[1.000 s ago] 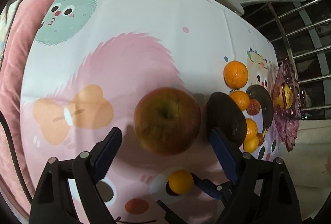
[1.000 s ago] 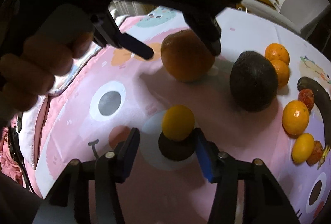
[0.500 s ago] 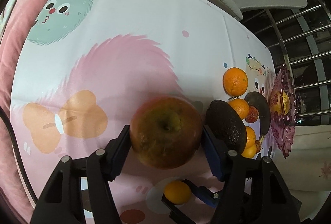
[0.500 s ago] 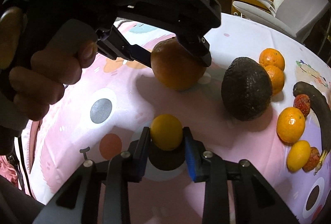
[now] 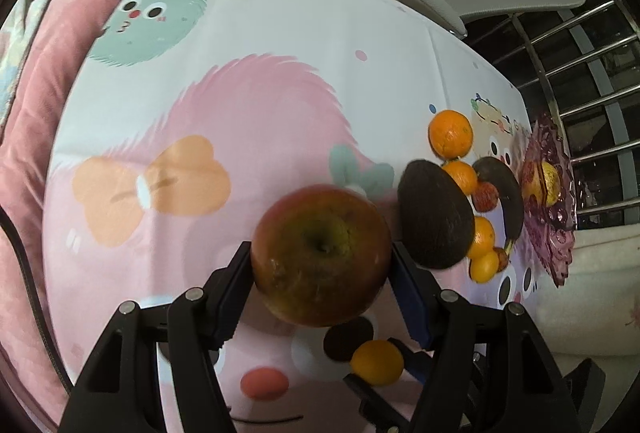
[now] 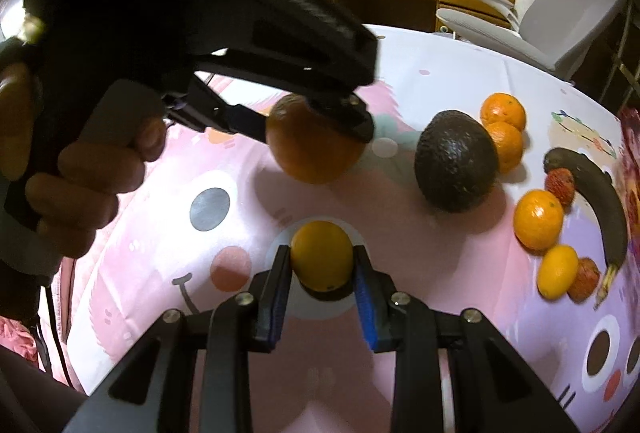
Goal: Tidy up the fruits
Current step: 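Grasp the red apple with the left tool while the right tool grasps a mandarin, then carry the apple and mandarin to the bowl and release both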
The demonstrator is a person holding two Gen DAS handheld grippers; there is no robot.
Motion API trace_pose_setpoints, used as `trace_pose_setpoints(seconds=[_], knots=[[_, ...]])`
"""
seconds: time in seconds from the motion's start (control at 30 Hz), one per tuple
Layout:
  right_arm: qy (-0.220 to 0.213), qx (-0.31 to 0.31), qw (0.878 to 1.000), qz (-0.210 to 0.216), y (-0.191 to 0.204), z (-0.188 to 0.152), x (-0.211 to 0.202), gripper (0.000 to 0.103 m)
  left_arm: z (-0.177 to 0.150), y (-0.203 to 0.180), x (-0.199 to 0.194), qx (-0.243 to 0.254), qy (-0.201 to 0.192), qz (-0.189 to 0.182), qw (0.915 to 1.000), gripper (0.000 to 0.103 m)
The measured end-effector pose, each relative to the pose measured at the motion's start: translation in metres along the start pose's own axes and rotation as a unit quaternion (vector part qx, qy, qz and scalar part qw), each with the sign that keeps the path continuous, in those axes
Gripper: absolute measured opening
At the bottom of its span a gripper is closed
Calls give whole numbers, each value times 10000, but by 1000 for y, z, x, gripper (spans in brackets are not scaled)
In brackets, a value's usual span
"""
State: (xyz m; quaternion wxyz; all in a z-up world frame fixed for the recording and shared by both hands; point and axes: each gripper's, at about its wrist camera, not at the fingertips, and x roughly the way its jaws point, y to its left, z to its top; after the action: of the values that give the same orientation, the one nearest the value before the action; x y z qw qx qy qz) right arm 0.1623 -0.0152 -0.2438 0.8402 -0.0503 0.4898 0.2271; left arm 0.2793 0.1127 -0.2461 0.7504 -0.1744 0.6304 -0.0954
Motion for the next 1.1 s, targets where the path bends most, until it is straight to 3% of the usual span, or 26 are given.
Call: trace_pose_setpoints(seconds=[0.53, 0.83, 1.1], knots=[[-503, 404, 9976, -264, 17, -37, -78, 29, -65, -15, -82, 320, -394, -64, 9987, 64], [-702, 749, 9926, -653, -18, -51, -135, 29, -93, -52, -113, 578, -469, -347, 9966, 65], [-875, 1185, 9846, -942, -82, -62, -180, 29, -109, -96, -119, 690, -546, -296, 9957, 65]])
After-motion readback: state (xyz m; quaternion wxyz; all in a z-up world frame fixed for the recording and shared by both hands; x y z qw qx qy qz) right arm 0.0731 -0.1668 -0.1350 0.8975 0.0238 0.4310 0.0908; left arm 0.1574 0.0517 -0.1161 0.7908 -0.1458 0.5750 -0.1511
